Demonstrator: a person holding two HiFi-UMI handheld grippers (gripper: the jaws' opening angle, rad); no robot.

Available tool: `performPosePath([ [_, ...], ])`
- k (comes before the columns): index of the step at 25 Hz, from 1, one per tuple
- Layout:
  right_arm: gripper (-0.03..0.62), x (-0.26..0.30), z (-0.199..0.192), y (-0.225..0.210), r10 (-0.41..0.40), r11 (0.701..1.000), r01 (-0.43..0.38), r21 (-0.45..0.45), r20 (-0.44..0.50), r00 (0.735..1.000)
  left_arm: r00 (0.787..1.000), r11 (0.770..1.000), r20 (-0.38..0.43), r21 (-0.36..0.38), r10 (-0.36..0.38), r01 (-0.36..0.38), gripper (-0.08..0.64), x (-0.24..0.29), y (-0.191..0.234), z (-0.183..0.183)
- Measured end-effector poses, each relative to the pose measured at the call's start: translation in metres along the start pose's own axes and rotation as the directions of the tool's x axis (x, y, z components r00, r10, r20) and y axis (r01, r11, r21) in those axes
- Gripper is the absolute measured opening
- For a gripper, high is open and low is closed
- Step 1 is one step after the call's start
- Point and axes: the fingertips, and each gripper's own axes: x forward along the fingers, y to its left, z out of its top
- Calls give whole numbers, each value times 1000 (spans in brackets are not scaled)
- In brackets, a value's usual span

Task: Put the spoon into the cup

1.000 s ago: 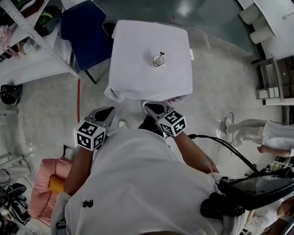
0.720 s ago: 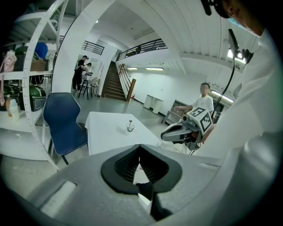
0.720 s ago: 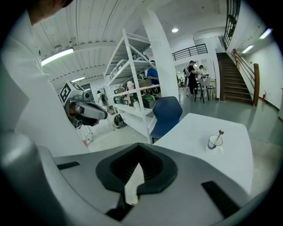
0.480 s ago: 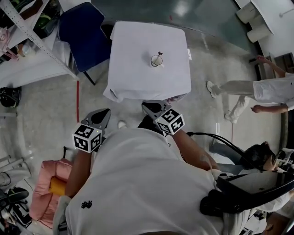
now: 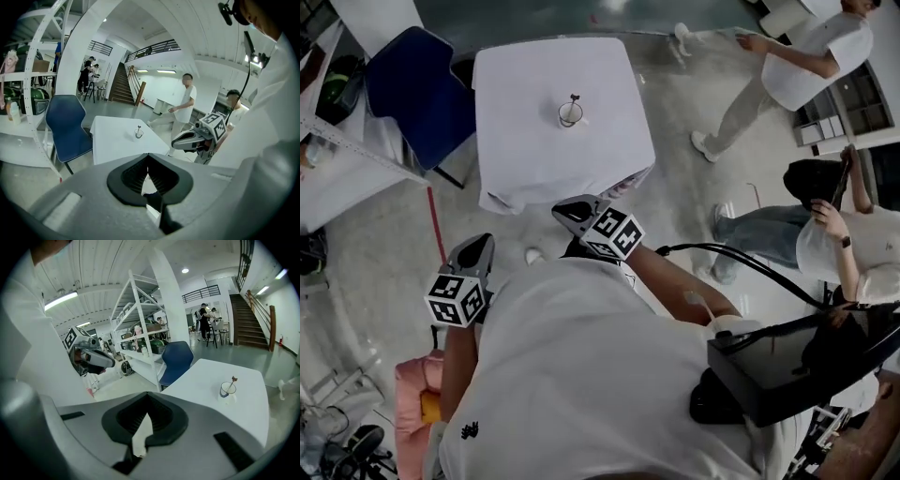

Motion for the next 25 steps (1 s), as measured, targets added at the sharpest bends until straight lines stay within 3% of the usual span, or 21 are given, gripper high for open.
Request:
performPosePath([
  [25, 8, -32, -10, -104, -29, 997, 29, 70, -3, 1000, 997, 999, -64, 22, -40, 41, 11, 99, -21, 55],
])
